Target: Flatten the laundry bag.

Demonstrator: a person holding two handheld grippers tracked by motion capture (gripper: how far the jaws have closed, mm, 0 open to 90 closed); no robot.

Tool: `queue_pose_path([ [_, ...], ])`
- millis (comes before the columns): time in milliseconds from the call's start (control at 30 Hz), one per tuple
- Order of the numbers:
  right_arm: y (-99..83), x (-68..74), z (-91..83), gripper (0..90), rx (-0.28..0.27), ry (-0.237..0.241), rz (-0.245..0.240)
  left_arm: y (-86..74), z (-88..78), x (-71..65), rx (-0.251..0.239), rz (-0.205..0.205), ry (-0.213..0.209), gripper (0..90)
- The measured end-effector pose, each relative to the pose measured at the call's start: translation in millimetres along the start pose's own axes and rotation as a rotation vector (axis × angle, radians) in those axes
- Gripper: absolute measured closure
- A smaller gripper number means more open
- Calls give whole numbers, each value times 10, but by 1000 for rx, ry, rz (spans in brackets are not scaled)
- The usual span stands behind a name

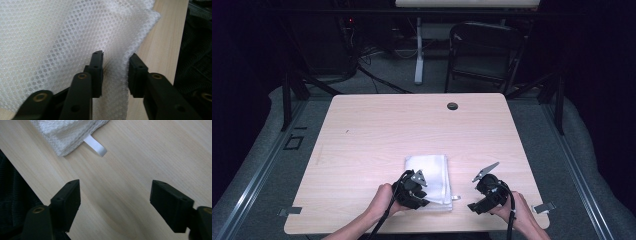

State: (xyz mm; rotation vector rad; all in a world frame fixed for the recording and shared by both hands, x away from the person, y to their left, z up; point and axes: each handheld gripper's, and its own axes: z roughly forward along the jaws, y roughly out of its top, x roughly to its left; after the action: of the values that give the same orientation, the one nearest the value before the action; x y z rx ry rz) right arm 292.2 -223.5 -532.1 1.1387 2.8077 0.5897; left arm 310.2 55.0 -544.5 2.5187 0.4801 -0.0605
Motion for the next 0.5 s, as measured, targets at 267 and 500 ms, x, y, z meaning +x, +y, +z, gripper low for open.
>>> queue_pose_path([
  [267, 101, 155, 5, 658, -58, 11, -38, -4, -27, -20, -37, -1, 16, 837],
  [500, 347, 356, 147, 893, -90, 23, -92, 0, -80, -47, -78, 9, 37, 849],
])
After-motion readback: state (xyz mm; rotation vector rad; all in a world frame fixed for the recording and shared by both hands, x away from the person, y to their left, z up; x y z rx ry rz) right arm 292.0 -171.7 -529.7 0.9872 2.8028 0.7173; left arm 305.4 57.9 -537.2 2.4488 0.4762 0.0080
